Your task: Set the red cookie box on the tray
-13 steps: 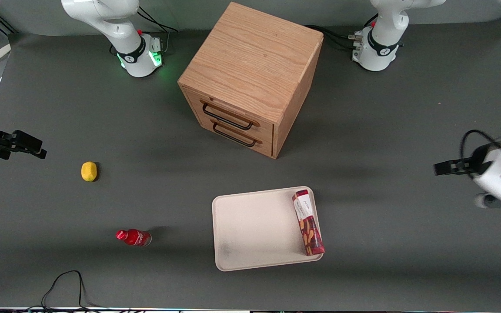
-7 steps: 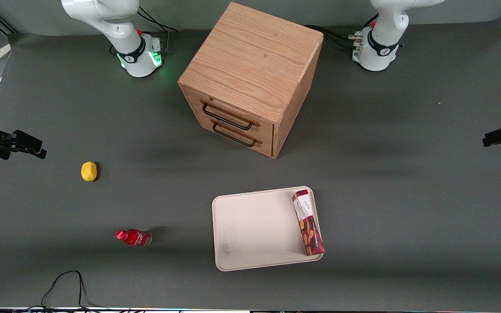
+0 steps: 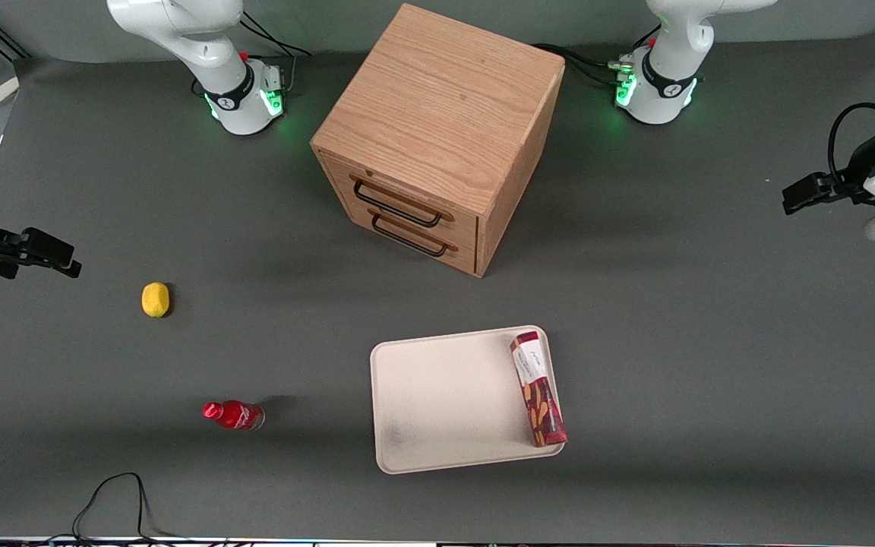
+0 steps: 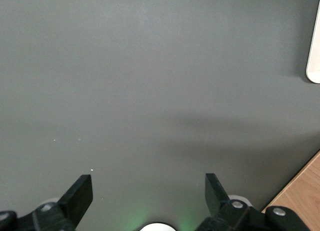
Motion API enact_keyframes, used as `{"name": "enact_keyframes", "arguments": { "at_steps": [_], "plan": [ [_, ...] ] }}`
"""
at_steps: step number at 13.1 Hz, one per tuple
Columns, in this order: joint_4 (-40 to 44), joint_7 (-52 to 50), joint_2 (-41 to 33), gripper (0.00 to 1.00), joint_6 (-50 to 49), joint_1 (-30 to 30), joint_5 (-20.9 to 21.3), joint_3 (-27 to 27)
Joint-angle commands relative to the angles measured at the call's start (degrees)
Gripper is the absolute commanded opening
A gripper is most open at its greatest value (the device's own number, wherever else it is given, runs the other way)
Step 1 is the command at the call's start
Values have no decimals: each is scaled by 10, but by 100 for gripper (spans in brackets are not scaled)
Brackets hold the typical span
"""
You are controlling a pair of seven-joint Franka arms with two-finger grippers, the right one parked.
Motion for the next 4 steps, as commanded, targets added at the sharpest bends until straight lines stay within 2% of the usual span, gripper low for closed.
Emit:
{"name": "enact_keyframes", "arguments": {
  "at_steps": [1, 4],
  "plan": [
    [12, 18, 2, 100, 1, -21, 0, 33],
    [31, 23, 5, 100, -2, -26, 0, 35]
  ]
}}
